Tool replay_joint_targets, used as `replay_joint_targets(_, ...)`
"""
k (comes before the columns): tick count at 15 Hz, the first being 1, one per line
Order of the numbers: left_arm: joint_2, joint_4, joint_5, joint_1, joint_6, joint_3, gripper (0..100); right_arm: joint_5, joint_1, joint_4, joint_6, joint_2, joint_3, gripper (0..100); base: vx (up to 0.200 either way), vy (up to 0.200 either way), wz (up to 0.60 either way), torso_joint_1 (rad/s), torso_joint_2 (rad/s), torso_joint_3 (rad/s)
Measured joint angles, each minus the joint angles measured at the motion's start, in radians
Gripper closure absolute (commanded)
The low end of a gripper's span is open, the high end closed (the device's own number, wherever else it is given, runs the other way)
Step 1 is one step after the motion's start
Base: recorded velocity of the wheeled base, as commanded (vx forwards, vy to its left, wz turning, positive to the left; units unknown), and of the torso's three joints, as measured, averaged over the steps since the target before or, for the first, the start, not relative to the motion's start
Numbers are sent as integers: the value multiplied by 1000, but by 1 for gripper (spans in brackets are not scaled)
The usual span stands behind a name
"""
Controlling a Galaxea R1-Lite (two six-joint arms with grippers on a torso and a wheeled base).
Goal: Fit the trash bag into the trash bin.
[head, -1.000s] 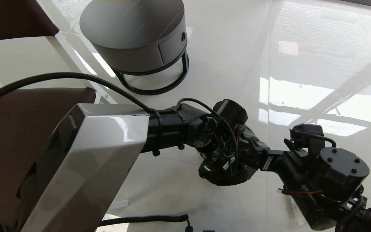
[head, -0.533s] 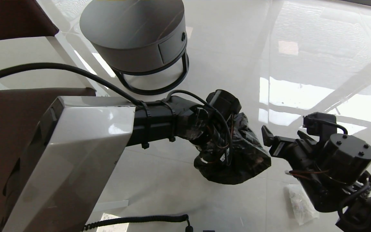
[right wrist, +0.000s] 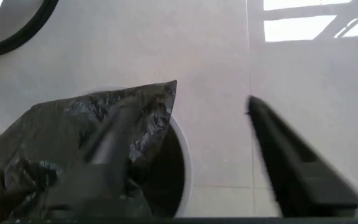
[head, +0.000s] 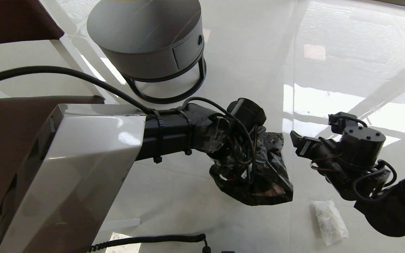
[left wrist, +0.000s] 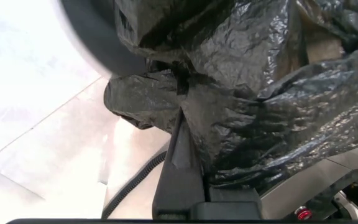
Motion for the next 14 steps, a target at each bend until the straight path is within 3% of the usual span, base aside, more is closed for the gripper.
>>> replay_joint_targets(3, 7, -1, 1, 0, 0, 0, 100, 38, -13, 45, 30, 64, -92, 100, 0, 0, 0, 0, 0, 0)
replay_joint_targets(9, 14, -5, 0, -5, -9, 0, 100, 46, -21, 66, 67, 224, -243, 100, 0, 0, 0, 0, 0, 0)
replay_joint_targets(14, 4, -2, 1, -19, -11, 0, 100, 52, 5, 89, 114, 323, -283, 100, 0, 0, 0, 0, 0, 0)
